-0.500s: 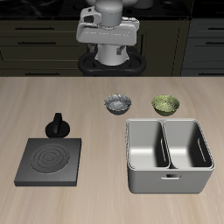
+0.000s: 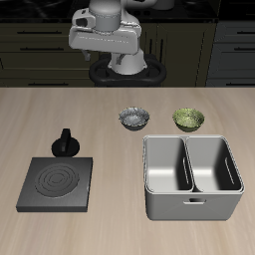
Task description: Turn on the flat stove
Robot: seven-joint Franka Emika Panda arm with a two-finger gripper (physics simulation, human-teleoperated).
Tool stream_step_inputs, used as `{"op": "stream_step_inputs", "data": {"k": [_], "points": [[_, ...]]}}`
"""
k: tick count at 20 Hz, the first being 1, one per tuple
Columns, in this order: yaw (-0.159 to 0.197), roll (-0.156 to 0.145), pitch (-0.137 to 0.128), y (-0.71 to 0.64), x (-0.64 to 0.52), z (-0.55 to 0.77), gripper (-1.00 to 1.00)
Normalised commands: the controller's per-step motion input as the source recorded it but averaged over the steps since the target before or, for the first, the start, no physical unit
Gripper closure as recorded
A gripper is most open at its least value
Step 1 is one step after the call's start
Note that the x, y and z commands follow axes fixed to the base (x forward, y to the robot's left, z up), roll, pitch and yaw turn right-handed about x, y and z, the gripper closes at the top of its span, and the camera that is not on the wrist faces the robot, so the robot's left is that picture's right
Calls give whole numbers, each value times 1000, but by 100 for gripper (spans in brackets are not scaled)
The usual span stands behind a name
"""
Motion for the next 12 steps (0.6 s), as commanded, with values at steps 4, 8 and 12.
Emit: {"op": "stream_step_inputs", "data": {"k": [4, 8, 12], "points": [[-30, -42, 14, -399, 120, -26, -100], [-15, -18, 15, -359, 137, -69, -100], [2, -13, 12, -249, 115, -56, -100]]}}
